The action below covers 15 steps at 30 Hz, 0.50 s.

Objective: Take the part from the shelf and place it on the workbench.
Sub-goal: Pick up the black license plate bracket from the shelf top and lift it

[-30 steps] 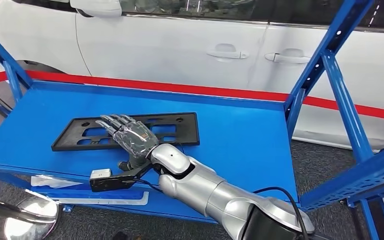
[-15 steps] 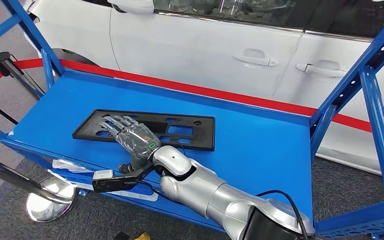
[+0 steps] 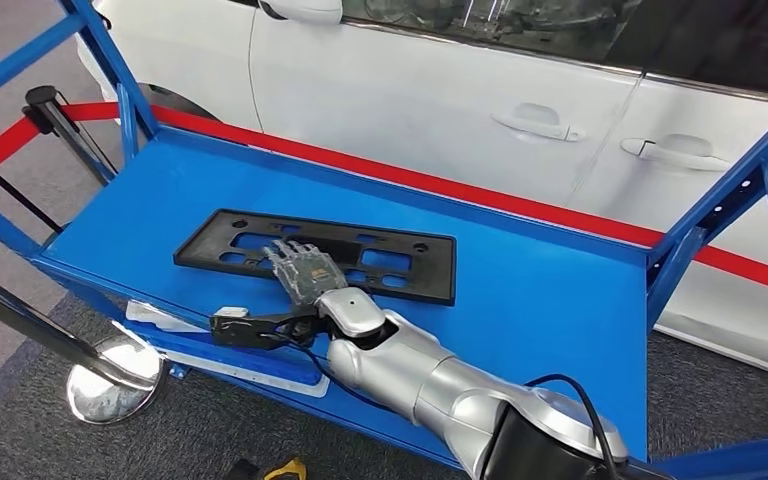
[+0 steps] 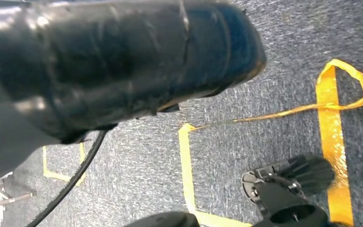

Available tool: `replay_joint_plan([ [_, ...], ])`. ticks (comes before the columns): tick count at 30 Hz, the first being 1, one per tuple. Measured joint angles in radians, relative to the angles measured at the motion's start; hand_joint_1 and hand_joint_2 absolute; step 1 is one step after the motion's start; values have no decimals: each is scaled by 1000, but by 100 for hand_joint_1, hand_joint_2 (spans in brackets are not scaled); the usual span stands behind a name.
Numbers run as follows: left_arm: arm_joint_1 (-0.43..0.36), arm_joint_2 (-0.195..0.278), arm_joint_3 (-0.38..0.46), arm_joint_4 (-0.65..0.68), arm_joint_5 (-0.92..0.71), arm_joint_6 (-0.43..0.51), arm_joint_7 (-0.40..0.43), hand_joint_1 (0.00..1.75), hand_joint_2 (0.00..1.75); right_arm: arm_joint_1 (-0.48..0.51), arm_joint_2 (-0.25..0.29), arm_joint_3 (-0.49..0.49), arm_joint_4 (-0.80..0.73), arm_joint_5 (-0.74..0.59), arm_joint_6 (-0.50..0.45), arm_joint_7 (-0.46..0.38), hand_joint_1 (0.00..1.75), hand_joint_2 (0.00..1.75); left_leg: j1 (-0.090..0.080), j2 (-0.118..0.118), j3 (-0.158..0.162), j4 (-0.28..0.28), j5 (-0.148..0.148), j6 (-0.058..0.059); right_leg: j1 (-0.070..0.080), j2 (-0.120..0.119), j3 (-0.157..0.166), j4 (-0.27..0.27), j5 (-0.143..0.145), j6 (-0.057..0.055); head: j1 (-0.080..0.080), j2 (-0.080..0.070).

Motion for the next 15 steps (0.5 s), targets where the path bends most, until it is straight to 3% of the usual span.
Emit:
replay_joint_plan([
  [2, -2, -3, 0, 0, -2, 1, 0, 0, 0, -9, -2, 0, 27, -1, 13, 21, 0, 175, 3, 1, 6, -9, 4, 11, 1, 1, -41, 84, -46, 6, 1, 0],
  [4, -5, -4, 0, 0, -3, 2, -1, 0, 0, -15, -4, 0, 54, -2, 23, 40, 0, 175, 2, 1, 6, -8, 2, 18, 2, 2, -108, 216, -101, 8, 2, 0],
  [5, -5, -5, 0, 0, -3, 2, -1, 0, 0, -15, -6, 0, 66, -2, 27, 48, 0, 175, 1, 0, 6, -7, 1, 20, 1, 2, -133, 260, -110, 8, 2, 0],
  [6, -5, -5, 0, 0, -3, 2, -1, 0, 0, -14, -7, 0, 78, -2, 32, 55, 0, 175, 1, -2, 6, -4, -1, 20, 1, 2, -142, 269, -100, 8, 2, 0],
  [7, -5, -7, 0, 0, -4, 2, -1, 0, 0, -15, -8, 0, 88, 0, 40, 61, 0, 175, 1, -4, 6, 0, -4, 19, 0, 2, -131, 238, -72, 7, 2, 0],
  [8, -4, -8, 0, 0, -4, 3, -1, 0, 0, -17, -8, 0, 97, 4, 49, 68, 0, 175, 1, -6, 6, 5, -7, 17, -2, 2, -104, 177, -34, 6, 2, 0],
  [10, -5, -12, 0, 0, -4, 3, -2, 0, 0, -23, -8, 0, 113, 15, 64, 78, 0, 175, -1, -11, 2, 19, -16, 9, -3, 5, -47, 56, 13, 1, 1, 0],
  [11, -5, -13, 0, 0, -3, 3, -3, 0, 0, -25, -8, 0, 119, 20, 68, 80, 0, 175, -2, -13, 0, 24, -19, 4, -2, 7, -32, 24, 21, -1, 1, 0],
  [15, -4, -15, 0, 0, -3, 5, -4, 0, 0, -32, -6, 0, 137, 31, 76, 88, 0, 175, 0, -11, -4, 32, -29, -12, 0, 7, -21, 5, 23, -16, 0, 0],
])
